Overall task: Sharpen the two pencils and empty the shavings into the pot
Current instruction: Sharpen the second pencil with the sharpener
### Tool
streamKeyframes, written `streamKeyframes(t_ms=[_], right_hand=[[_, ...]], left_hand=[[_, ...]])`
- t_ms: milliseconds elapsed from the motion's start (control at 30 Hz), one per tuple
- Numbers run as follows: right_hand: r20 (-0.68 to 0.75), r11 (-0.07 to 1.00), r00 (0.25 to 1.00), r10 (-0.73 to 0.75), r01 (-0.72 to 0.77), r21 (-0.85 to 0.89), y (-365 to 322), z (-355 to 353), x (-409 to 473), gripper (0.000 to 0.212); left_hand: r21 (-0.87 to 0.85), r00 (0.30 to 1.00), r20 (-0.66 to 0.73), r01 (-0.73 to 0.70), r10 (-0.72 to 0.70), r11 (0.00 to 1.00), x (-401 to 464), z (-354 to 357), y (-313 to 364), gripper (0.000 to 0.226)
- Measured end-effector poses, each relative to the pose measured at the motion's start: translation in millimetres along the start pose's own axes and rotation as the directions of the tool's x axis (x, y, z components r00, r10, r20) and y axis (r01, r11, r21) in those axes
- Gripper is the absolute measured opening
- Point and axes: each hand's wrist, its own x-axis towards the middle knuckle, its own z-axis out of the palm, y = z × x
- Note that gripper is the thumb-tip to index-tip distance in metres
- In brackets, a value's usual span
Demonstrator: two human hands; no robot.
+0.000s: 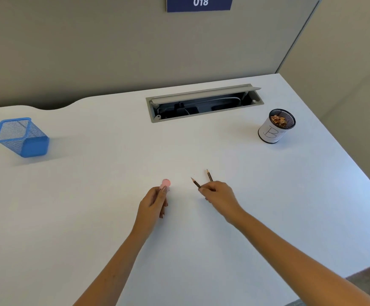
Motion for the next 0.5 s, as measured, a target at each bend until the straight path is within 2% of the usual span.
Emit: streamKeyframes(t_ms=[133,300,500], right_hand=[[-0.076,0.992,0.995,-0.061,0.052,-0.115,4.8,30.0,16.7,0.015],[-0.106,0.971,0.989,-0.106,0.08,-0.226,4.1,47.8,30.0,0.018],[-0.121,0.964,0.986,-0.116,0.082,-0.254,6.5,53.7,36.9,0.017]], left_hand=[[-0.012,0.999,-0.014,0.046,-0.046,0.999,3.3,1.8,-10.8,0.038],[-0.101,0.996,-0.048,0.072,-0.077,0.992,5.2,2.1,-16.1,0.043],[-0.121,0.996,-0.049,0.071,-0.077,0.99,8.6,0.3,-18.7,0.039]])
